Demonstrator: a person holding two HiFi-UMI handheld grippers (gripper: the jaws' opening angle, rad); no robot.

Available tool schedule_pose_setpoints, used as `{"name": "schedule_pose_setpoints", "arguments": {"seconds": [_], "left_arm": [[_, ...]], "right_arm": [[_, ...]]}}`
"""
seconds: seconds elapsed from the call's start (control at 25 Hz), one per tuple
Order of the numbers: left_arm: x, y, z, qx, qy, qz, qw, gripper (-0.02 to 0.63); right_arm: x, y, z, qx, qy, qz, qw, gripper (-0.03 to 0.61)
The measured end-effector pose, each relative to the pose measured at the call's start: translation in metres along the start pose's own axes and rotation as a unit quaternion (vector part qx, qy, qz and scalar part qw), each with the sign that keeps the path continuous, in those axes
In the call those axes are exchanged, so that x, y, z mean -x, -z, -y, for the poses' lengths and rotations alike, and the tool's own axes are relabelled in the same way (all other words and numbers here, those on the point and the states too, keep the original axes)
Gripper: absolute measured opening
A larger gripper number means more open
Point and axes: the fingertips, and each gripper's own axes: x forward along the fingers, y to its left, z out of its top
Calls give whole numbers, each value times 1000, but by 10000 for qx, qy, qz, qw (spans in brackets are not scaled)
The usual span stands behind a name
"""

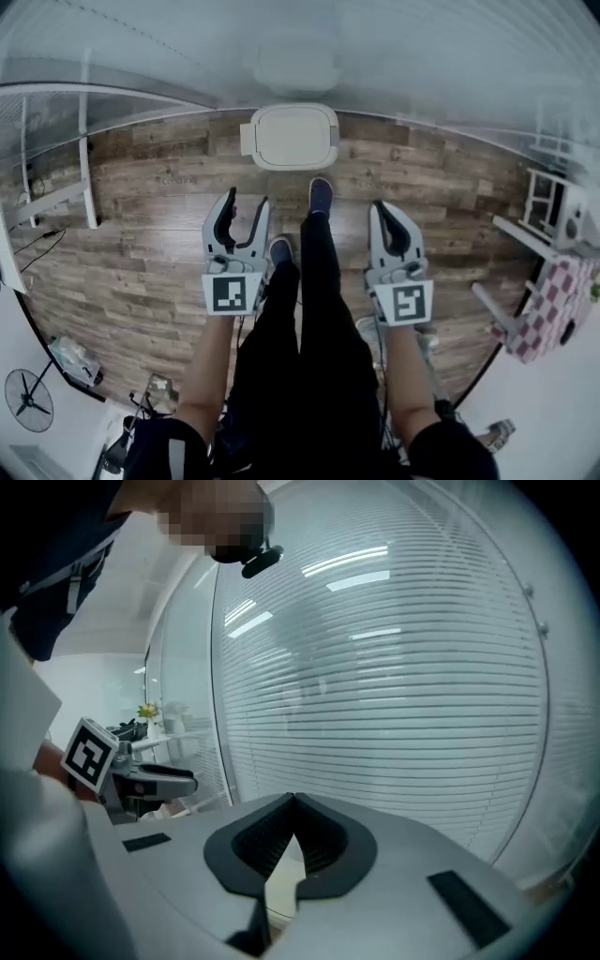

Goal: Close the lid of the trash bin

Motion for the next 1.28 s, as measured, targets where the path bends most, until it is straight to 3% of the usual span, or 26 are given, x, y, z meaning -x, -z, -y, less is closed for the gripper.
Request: {"name": "schedule_pose_setpoints", "arguments": {"seconds": [0.12,0.4,0.56,0.68,0.92,1.16,1.28], "left_arm": [[48,-23,-7,174,-57,-43,9998,202],[135,-86,-17,-21,-64,678,9977,202],[181,-109,-20,259,0,958,9951,202],[207,-128,-19,187,53,1296,9914,202],[275,-144,8,-78,460,1579,9863,202],[307,-138,11,-196,501,1781,9826,201],[316,-123,10,-203,466,1684,9844,202]], "right_arm": [[25,-27,-22,256,-4,125,9996,3],[66,-76,-73,597,-366,468,9964,3],[93,-99,-91,962,-363,685,9923,3],[113,-113,-102,1136,-263,855,9895,3],[181,-114,-128,835,-127,952,9919,3],[208,-99,-132,653,218,887,9937,3],[218,-83,-129,657,337,757,9944,3]]}}
